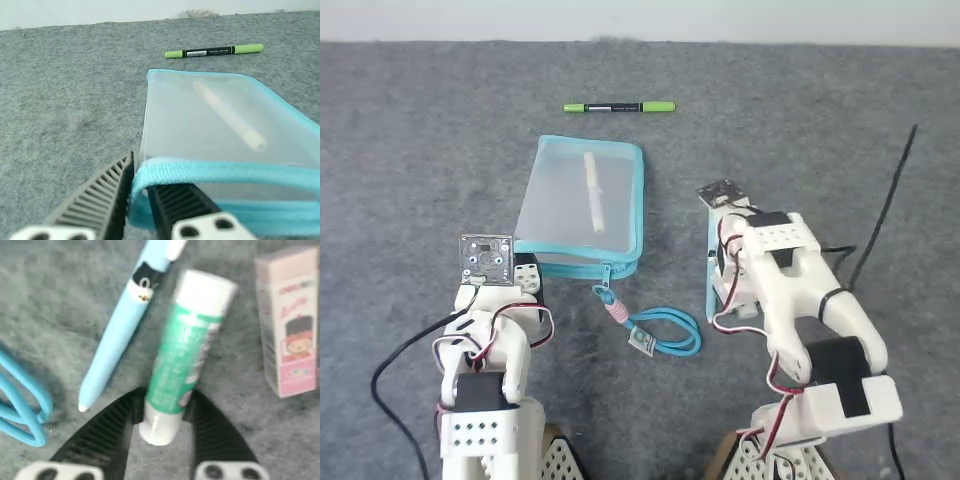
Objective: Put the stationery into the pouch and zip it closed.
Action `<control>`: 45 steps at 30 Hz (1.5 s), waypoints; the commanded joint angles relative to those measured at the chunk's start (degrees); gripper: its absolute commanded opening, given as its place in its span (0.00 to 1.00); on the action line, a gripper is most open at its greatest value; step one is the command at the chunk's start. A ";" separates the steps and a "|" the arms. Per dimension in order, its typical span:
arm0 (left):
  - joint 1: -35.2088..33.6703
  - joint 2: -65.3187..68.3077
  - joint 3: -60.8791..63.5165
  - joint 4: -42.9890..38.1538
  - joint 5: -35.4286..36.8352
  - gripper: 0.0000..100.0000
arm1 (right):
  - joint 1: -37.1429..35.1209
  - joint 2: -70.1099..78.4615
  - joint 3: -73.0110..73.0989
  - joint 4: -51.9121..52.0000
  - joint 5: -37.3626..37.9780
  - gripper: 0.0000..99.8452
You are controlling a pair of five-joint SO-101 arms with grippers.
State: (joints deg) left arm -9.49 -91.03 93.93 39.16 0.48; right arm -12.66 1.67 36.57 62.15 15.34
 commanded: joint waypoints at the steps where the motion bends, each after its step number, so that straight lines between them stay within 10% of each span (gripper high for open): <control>1: -0.44 -0.79 -4.53 -1.76 0.70 0.01 | 0.57 -0.66 -0.53 1.45 -1.14 0.01; 11: -0.18 -0.79 -4.44 -1.85 0.97 0.01 | 1.19 -26.24 -7.65 20.88 4.48 0.01; 22: 10.11 -0.79 -2.42 -1.49 -2.02 0.01 | -29.93 -41.45 -7.82 27.82 4.92 0.01; 45: 19.69 -0.88 -2.33 1.49 -6.51 0.01 | -20.35 -4.18 -34.81 30.02 -3.16 0.01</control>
State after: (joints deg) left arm 9.76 -91.03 93.85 40.40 -5.67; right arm -35.43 -5.01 10.11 90.55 14.90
